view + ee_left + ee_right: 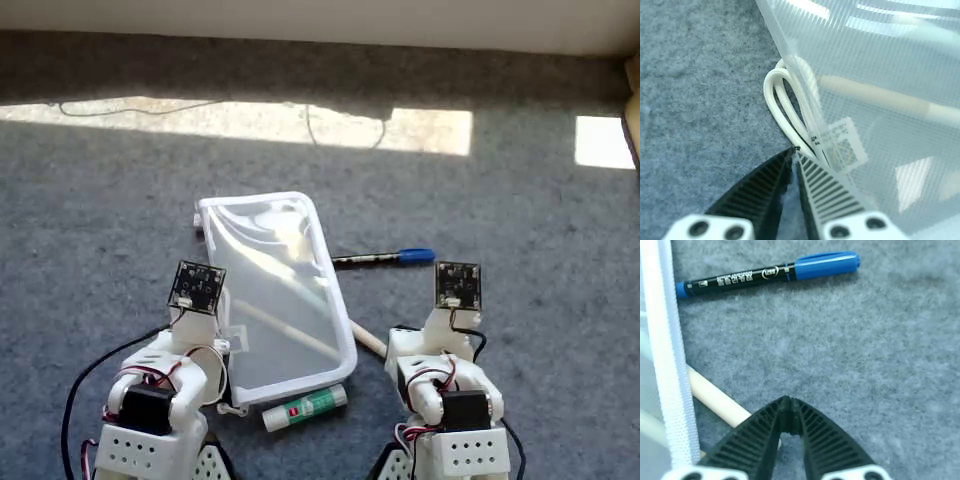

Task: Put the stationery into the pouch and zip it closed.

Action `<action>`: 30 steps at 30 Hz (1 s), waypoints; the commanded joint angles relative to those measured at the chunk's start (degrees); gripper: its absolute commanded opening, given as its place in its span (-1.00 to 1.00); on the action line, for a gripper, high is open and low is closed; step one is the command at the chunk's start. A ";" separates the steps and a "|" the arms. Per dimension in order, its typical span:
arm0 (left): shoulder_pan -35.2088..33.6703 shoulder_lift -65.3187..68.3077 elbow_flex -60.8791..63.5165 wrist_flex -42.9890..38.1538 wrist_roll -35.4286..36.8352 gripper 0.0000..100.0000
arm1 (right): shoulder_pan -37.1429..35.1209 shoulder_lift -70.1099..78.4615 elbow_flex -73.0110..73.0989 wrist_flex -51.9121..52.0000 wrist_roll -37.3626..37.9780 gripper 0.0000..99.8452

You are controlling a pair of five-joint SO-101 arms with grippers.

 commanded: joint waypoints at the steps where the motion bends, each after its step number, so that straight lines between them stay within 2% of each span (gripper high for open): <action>1: 1.01 -0.92 1.27 0.26 0.35 -0.99 | 0.40 -0.66 6.20 0.13 -0.09 -0.99; 6: 5.32 -0.92 1.27 0.26 0.35 -0.99 | 0.31 -0.66 6.20 0.13 -0.09 -0.99; 17: 5.49 -0.92 1.01 0.26 0.26 -0.99 | 0.57 -0.66 6.20 0.40 -0.09 -0.99; 20: 4.35 -0.92 -3.03 0.62 0.26 -0.99 | 0.57 -0.66 6.20 0.40 -0.09 -0.99; 26: -4.88 -0.92 -9.71 0.35 0.44 -0.99 | 0.57 -0.66 6.20 0.40 -0.09 -0.99; 30: -5.85 -0.92 -10.77 -0.44 0.26 -0.99 | 0.57 -0.66 6.20 0.40 -0.09 -0.99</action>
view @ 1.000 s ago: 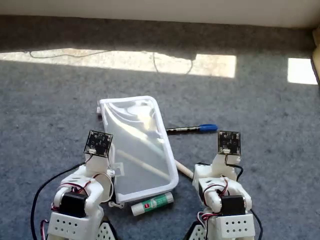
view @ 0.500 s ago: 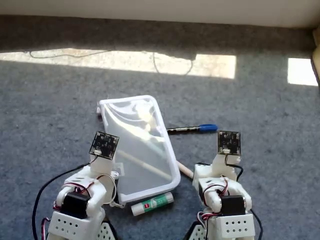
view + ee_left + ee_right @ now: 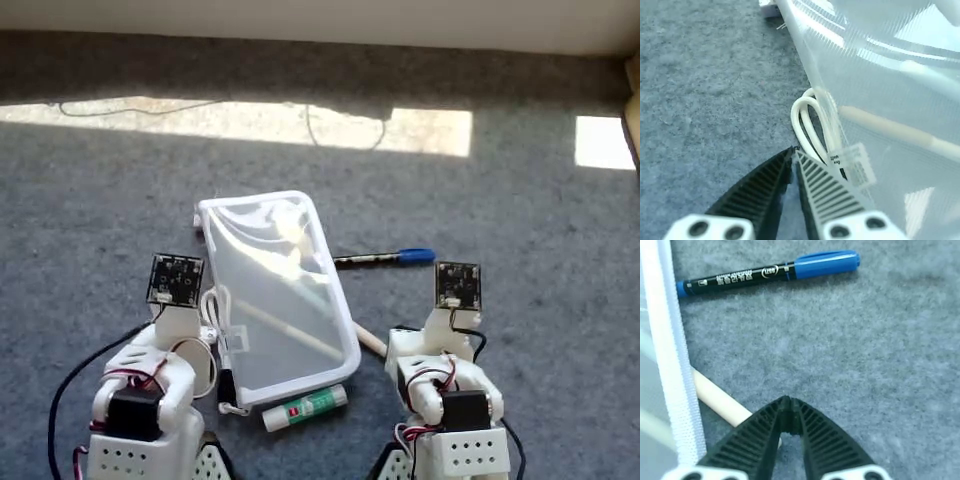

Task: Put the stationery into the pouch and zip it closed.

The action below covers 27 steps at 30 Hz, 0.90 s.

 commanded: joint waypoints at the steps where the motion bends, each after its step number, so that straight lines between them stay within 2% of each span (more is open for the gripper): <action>1: -0.92 -0.92 -3.91 -0.88 0.18 -0.99 | 0.57 -0.66 6.20 0.31 -0.09 -0.99; 4: -0.92 -0.92 -5.49 -0.88 -1.49 -0.98 | 0.57 -0.66 6.20 0.40 -0.09 -0.99; 5: -0.92 -0.92 -6.11 -0.88 -4.92 -0.98 | 0.57 -0.66 6.20 0.40 -0.09 -0.99; 9: -0.92 -0.92 -8.48 -1.23 -26.99 -0.98 | 0.57 -0.66 6.20 0.40 -0.09 -0.99; 10: -0.92 -0.92 -8.75 -1.58 -30.15 -0.98 | 0.57 -0.66 6.20 0.40 -0.09 -0.99; 14: -0.84 -0.92 -10.59 -2.37 -31.56 -0.93 | 0.57 -0.66 6.20 0.40 -0.09 -0.99; 19: -0.84 -0.92 -12.79 1.49 -31.56 -0.45 | 0.57 -0.66 6.20 0.40 -0.09 -0.99; 27: 4.18 6.02 -15.87 3.60 -36.84 -0.43 | 0.57 -0.66 6.20 0.40 -0.09 -0.99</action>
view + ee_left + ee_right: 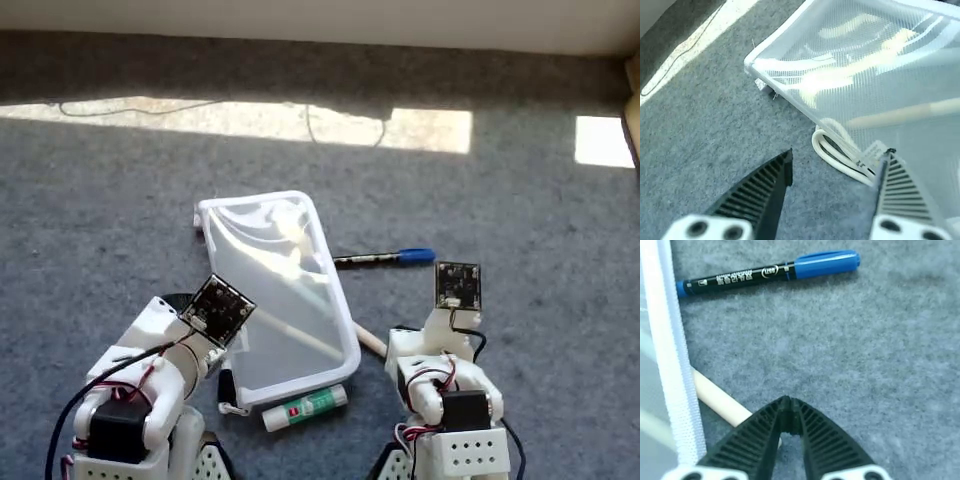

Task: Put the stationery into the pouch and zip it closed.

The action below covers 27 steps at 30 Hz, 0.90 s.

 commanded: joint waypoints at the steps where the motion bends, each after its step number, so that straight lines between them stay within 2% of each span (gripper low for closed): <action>1: 3.38 6.81 -6.46 1.58 -2.11 -0.43 | 0.57 -0.66 6.20 0.40 -0.09 -0.99; 6: 7.87 21.32 -17.01 5.45 -2.37 -0.44 | 0.57 -0.66 6.20 0.40 -0.09 -0.99; 10: 12.35 28.35 -20.79 7.47 -3.78 -0.43 | 0.57 -0.66 6.20 0.40 -0.09 -0.99; 17: 17.63 29.76 -21.14 9.23 -8.62 -0.43 | 0.66 -0.66 6.20 0.40 -0.09 -0.99; 27: 17.98 30.02 -20.44 9.14 -8.70 -0.43 | 0.66 -0.66 6.20 0.40 -0.09 -0.99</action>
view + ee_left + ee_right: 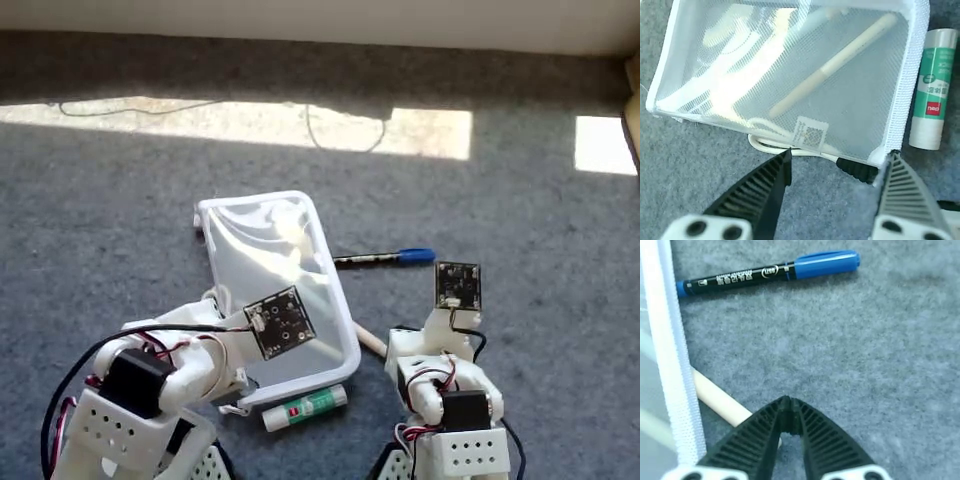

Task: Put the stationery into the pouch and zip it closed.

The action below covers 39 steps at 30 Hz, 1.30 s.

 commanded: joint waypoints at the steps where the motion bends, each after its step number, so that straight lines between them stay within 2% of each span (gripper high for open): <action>1: 0.92 1.27 -1.98 0.18 -0.62 -0.43 | 0.66 -0.66 6.20 0.40 -0.09 -0.99; 9: 2.07 17.98 -6.11 0.35 -0.79 -0.38 | 0.66 -0.66 6.20 0.40 -0.09 -0.99; 16: 6.64 18.59 -4.35 -0.18 -0.35 -0.38 | 0.66 -0.66 6.20 0.40 -0.09 -0.99; 24: 3.21 18.59 6.29 -11.96 -0.70 -0.40 | 0.66 -0.66 6.20 0.40 -0.09 -0.99; 39: -4.97 19.03 6.90 -27.78 -0.35 -0.45 | 0.66 -0.66 6.20 0.40 -0.09 -0.99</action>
